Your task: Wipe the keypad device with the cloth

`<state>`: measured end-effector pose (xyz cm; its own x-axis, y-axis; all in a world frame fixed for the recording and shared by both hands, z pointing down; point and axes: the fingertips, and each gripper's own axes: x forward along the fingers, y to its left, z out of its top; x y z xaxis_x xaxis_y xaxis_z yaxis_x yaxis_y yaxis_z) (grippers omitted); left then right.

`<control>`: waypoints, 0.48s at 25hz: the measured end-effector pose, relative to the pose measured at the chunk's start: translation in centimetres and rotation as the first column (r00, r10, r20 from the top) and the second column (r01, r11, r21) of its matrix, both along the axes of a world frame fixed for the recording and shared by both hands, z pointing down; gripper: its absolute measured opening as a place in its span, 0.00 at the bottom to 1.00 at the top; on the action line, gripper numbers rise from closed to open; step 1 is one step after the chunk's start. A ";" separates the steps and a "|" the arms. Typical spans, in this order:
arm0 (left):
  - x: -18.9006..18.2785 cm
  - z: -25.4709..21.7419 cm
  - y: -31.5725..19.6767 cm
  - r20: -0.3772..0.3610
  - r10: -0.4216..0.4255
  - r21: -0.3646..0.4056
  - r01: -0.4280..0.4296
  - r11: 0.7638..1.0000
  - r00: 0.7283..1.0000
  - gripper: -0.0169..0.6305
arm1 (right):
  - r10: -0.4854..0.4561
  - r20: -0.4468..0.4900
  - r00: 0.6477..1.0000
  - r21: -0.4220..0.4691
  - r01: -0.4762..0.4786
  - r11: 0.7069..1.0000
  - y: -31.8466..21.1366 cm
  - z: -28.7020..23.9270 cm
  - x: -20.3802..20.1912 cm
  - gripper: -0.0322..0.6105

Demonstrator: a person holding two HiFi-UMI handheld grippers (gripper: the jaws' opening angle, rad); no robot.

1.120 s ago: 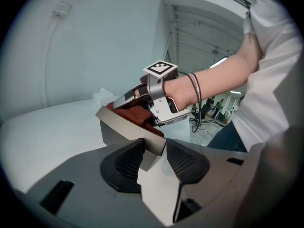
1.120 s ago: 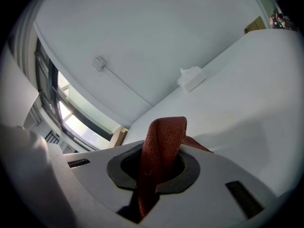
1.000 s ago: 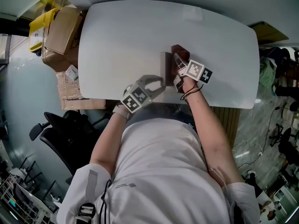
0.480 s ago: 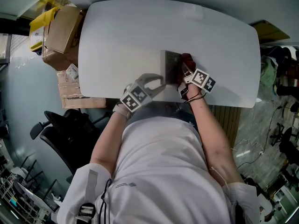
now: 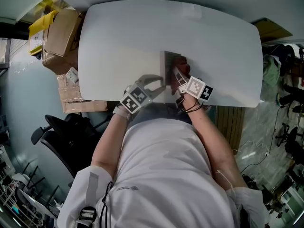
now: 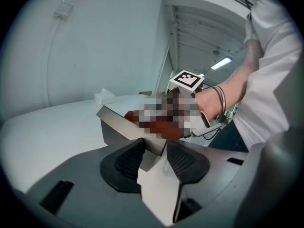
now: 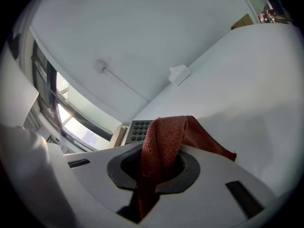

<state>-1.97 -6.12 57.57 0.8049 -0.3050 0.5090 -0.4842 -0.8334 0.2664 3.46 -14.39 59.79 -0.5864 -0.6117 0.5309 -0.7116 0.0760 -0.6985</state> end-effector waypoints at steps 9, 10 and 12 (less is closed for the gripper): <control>-0.3 1.0 0.2 0.009 -0.018 0.003 0.018 1.000 1.000 0.27 | -0.092 0.053 0.994 0.044 0.090 0.995 1.5 -2.7 -3.3 0.13; -0.3 0.9 0.1 0.008 -0.021 0.004 0.021 1.000 1.000 0.27 | -0.102 0.060 0.993 0.046 0.099 0.994 1.6 -2.9 -3.5 0.13; -0.1 0.8 0.1 0.003 -0.027 0.009 0.027 1.000 1.000 0.27 | -0.136 0.069 0.988 0.053 0.133 0.990 1.9 -3.3 -3.8 0.13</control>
<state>-2.11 -6.07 58.33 0.7948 -0.3313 0.5085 -0.5076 -0.8222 0.2577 -0.36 -12.53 56.50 -0.7010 -0.5485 0.4558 -0.6403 0.2027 -0.7409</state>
